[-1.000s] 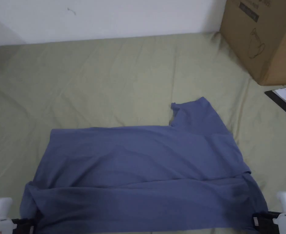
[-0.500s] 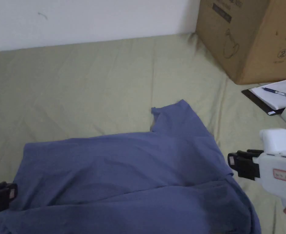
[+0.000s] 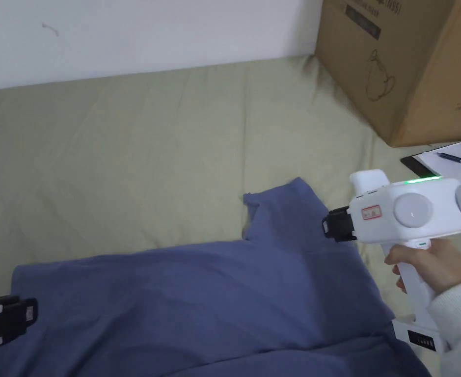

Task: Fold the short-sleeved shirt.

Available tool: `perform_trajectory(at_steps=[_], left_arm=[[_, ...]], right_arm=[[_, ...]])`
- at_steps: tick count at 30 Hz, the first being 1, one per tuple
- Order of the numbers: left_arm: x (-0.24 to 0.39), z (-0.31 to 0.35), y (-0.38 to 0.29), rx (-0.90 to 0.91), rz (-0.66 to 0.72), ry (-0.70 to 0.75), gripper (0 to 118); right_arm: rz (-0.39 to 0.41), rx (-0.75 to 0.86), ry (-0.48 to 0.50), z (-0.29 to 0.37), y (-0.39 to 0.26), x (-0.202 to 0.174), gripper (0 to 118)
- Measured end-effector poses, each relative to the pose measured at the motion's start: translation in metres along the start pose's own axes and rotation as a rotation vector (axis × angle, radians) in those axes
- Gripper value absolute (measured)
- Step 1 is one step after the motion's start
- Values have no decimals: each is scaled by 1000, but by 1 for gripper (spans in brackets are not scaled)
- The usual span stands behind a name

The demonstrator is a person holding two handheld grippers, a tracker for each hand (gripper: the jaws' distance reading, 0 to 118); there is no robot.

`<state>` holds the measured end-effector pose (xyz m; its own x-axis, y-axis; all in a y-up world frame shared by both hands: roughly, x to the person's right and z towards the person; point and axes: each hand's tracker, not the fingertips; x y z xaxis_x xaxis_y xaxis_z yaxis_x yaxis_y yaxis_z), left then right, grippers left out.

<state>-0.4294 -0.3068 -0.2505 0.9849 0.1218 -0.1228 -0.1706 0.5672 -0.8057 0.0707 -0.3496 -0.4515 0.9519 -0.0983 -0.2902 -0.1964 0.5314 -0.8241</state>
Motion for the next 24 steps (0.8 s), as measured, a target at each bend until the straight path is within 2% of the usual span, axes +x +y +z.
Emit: perform_trajectory(at_steps=[4, 6, 7, 8, 9, 10, 11, 12, 13, 17, 24], left_arm=[[-7, -16, -3, -44, 8, 32, 0], [-13, -23, -5, -69, 14, 45, 0], [-17, -27, -5, -79, 16, 53, 5], [-19, -29, -4, -94, 13, 72, 14], [-23, -31, -2, -92, 21, 72, 28], [-27, -32, 0, -91, 29, 73, 39], [-31, -34, 2, -85, 46, 74, 50], [-34, -34, 6, -72, 67, 74, 64], [-38, -34, 10, -60, 79, 71, 69], [-50, -41, 37, -43, 101, 60, 69], [-61, -92, 80, -99, 109, 76, 69]], right_arm=[[-49, -100, -6, -40, 5, 7, 41], [-41, -128, 19, -50, 8, 7, 41], [-37, -134, 21, -52, 10, 6, 41], [-22, -138, 15, -52, 12, 4, 41], [1, -152, 8, -54, 14, 2, 36], [4, -156, 6, -55, 16, 1, 24], [3, -151, 13, -55, 18, -1, 2], [3, -142, 37, -55, 18, -4, 1], [-7, -144, 43, -56, 19, -8, 1], [74, -162, 11, -59, 18, -20, 1], [19, -148, 31, -46, 20, -7, 1]])
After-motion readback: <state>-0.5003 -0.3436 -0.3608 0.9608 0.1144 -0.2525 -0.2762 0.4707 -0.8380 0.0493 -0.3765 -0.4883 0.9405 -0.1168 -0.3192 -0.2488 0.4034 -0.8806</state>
